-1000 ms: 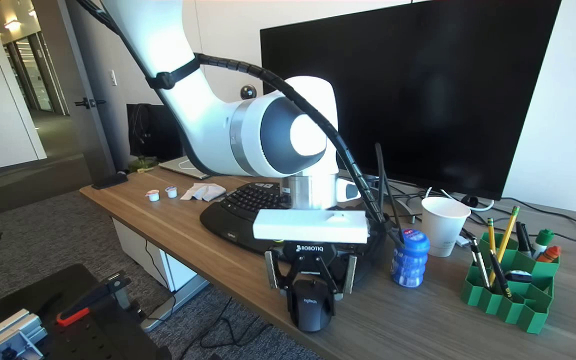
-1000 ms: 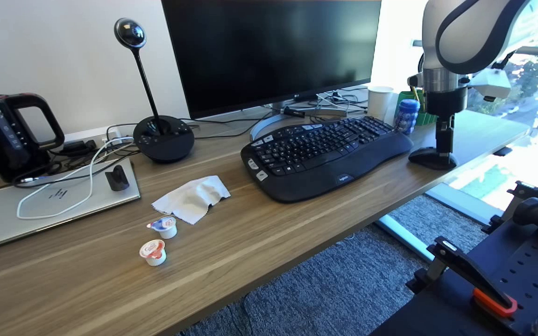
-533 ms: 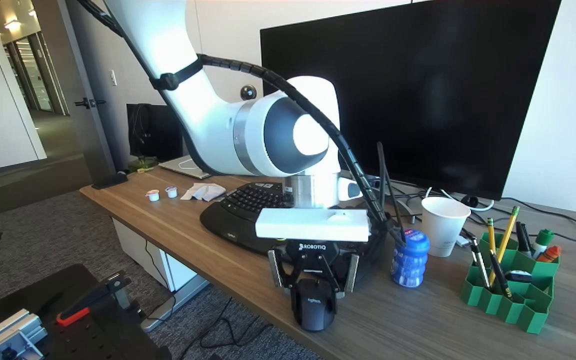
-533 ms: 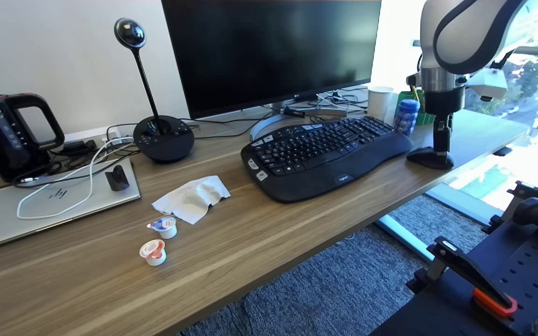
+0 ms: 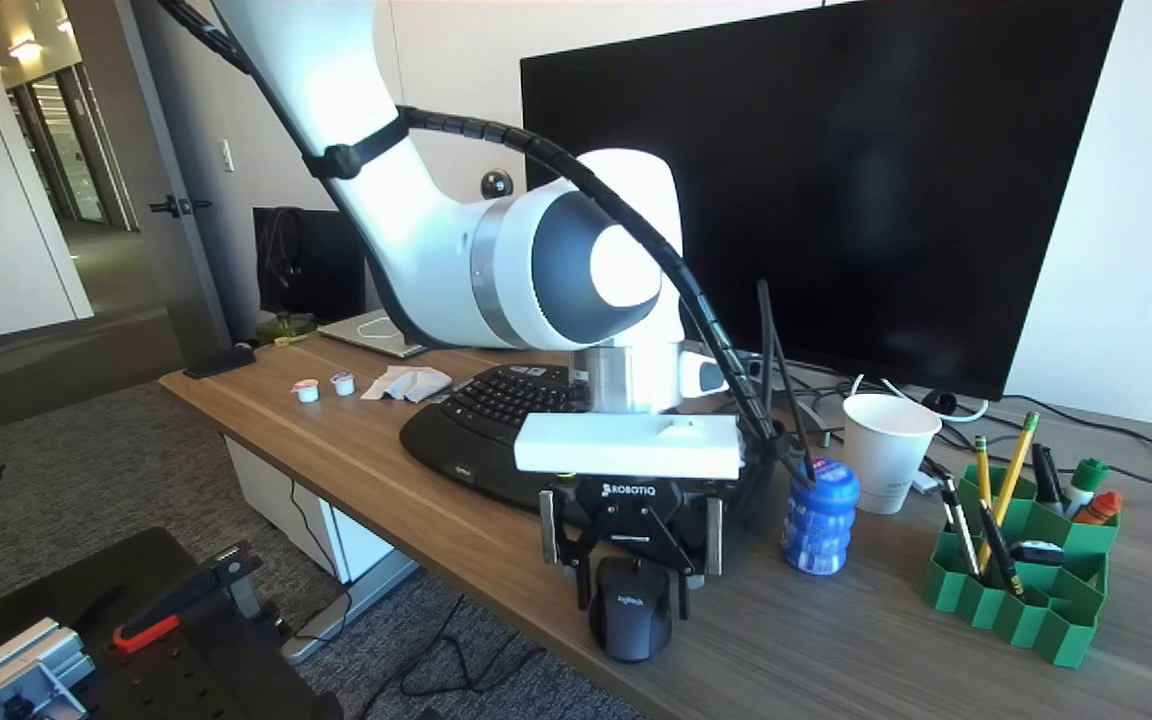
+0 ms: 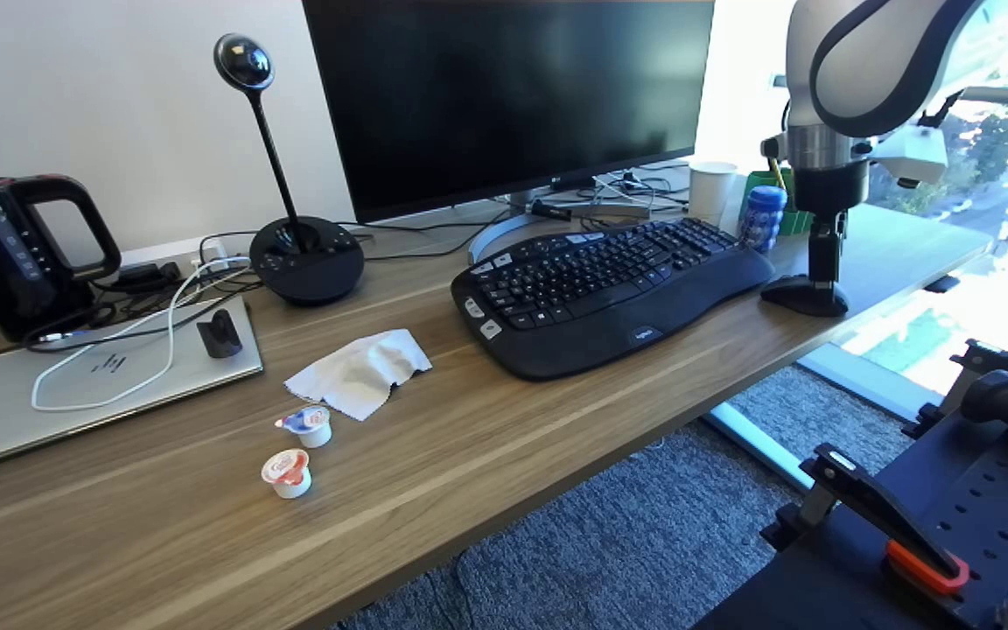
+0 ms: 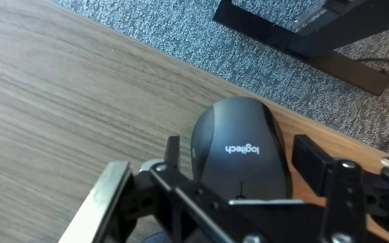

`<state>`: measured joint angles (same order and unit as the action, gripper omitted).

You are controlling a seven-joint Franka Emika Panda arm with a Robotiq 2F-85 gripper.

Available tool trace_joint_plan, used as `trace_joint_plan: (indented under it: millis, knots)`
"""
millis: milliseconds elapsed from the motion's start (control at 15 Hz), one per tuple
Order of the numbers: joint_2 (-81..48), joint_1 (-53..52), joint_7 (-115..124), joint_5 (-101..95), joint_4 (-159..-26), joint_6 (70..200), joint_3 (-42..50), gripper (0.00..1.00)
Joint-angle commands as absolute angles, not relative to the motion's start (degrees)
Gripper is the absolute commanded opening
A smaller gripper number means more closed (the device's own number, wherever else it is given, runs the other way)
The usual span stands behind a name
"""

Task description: Move the mouse to the left side of the table.

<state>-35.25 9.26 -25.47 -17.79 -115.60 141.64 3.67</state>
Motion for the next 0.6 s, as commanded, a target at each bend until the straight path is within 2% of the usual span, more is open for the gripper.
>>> trace_joint_plan:
  millis: [0,533]
  knots:
    - [-35.24,8.26,-24.48,-18.95,-114.42,139.84,4.43,1.0]
    - [-31.86,11.46,-26.7,-16.07,-115.52,139.16,3.57,1.0]
